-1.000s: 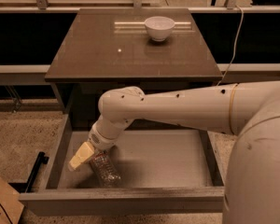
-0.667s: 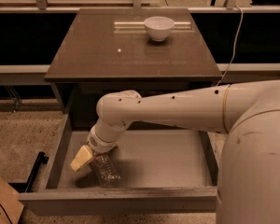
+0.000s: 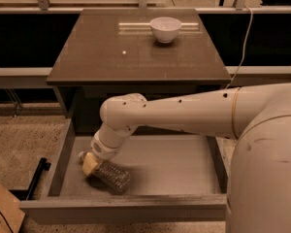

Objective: Pick water bottle from top drawer and place on counter

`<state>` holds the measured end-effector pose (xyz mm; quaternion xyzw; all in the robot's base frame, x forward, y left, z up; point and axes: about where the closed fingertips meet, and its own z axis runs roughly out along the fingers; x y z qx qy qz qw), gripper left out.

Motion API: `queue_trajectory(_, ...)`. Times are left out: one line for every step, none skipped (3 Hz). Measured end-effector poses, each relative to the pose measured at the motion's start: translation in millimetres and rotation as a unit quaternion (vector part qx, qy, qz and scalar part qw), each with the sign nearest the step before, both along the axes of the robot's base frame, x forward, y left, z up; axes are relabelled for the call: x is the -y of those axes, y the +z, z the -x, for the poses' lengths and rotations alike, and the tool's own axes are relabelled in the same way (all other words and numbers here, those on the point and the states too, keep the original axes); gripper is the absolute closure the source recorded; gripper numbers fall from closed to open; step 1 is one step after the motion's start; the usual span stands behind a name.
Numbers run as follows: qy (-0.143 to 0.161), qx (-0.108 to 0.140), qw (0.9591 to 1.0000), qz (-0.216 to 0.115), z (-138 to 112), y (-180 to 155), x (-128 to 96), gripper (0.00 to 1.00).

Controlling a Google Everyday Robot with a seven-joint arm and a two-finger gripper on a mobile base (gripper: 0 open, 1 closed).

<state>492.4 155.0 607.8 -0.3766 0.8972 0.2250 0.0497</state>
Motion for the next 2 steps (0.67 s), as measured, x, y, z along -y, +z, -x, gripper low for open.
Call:
queue_trajectory(-0.010,0.009,0.9998,-0.016,-0.3,9.4,0.8,0.93)
queue_trajectory(-0.017,0.022,0.9966,-0.077,-5.5,43.4,-1.7,1.00)
